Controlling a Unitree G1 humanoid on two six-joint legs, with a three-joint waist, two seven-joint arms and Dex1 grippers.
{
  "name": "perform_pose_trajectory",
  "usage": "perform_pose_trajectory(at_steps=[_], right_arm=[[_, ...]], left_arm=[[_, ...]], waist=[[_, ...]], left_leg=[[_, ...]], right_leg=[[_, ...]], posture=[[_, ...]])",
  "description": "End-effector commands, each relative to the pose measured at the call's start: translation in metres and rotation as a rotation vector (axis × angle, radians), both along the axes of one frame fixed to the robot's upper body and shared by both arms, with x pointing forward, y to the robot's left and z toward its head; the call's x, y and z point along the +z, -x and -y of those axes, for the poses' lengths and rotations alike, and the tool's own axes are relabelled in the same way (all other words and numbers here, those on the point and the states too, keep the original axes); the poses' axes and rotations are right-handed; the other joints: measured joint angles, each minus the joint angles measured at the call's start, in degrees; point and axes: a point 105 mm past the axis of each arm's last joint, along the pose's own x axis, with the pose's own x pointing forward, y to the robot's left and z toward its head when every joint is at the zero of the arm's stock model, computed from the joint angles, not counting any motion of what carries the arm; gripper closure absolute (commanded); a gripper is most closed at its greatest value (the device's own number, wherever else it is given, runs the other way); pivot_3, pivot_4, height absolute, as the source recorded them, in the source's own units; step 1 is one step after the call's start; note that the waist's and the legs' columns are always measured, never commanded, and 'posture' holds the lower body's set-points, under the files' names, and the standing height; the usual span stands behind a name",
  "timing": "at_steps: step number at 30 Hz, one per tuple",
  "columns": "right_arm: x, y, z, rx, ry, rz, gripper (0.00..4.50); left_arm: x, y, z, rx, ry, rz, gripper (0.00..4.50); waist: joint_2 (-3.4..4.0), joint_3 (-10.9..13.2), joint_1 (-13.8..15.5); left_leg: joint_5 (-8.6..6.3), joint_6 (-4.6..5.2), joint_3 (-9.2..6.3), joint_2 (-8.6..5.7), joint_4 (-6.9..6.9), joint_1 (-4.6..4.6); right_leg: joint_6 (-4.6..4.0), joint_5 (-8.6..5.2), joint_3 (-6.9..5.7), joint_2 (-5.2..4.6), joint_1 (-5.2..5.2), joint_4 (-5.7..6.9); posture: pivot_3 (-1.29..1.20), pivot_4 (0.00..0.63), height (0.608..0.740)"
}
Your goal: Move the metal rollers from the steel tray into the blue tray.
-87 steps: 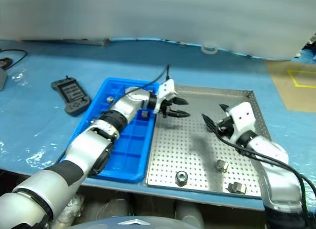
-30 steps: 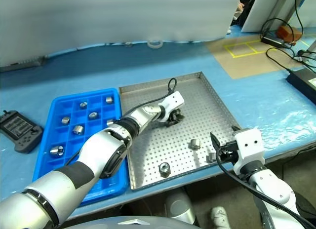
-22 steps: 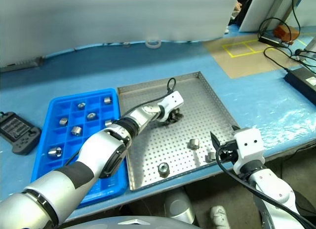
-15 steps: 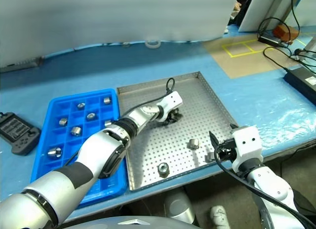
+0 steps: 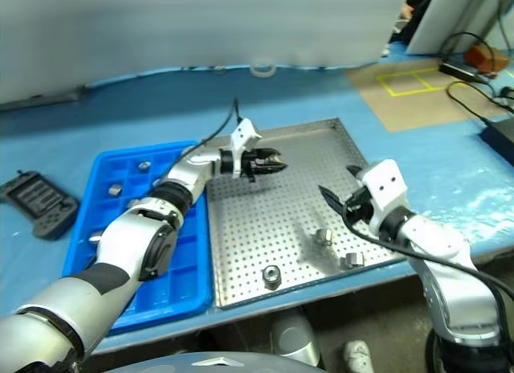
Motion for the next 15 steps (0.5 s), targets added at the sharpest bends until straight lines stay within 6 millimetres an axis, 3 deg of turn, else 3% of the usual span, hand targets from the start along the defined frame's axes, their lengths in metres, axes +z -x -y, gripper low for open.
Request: perform_pose_trajectory(at_steps=[1,7,9,12,15], right_arm=[[0.002,-0.011,-0.027,0.161,0.003,0.01,0.8],[0.001,-0.03,-0.059,0.348,0.005,0.0,0.8],[0.001,-0.036,-0.071,0.414,0.002,-0.004,0.8],[-0.001,-0.041,-0.081,0.467,0.01,-0.003,0.8],[-0.001,-0.047,-0.087,0.496,0.016,0.001,0.8]], left_arm=[[0.037,0.013,-0.023,-0.016,0.086,0.111,2.63],[0.047,0.045,-0.07,0.114,0.088,0.128,2.63],[0.041,0.06,-0.085,0.176,0.084,0.096,2.63],[0.027,0.074,-0.097,0.234,0.053,0.055,2.63],[0.017,0.093,-0.104,0.272,0.053,0.011,2.63]], waist=[[-0.11,0.13,3.04],[-0.19,0.29,15.11],[-0.19,0.29,17.96],[-0.21,0.33,23.07],[-0.3,0.37,25.73]], left_leg=[[0.02,0.03,-0.02,0.05,0.0,0.02],[0.08,0.02,-0.09,0.15,0.19,-0.15],[0.14,-0.09,-0.06,0.1,0.17,-0.11],[0.24,-0.26,-0.09,-0.04,0.11,-0.1],[0.33,-0.41,-0.14,-0.21,0.23,-0.09]], right_leg=[[-0.02,-0.01,-0.04,0.01,-0.04,0.13],[-0.95,-0.42,-0.06,-0.04,-0.44,1.37],[-2.12,-0.82,-0.05,-0.01,-0.62,1.82],[-2.41,-0.98,-0.04,0.1,-0.57,1.84],[-2.53,-1.01,0.06,0.19,-0.39,1.78]], posture=[[-0.11,0.15,0.74],[0.08,0.15,0.74],[0.12,0.15,0.74],[0.2,0.15,0.74],[0.23,0.15,0.74]])
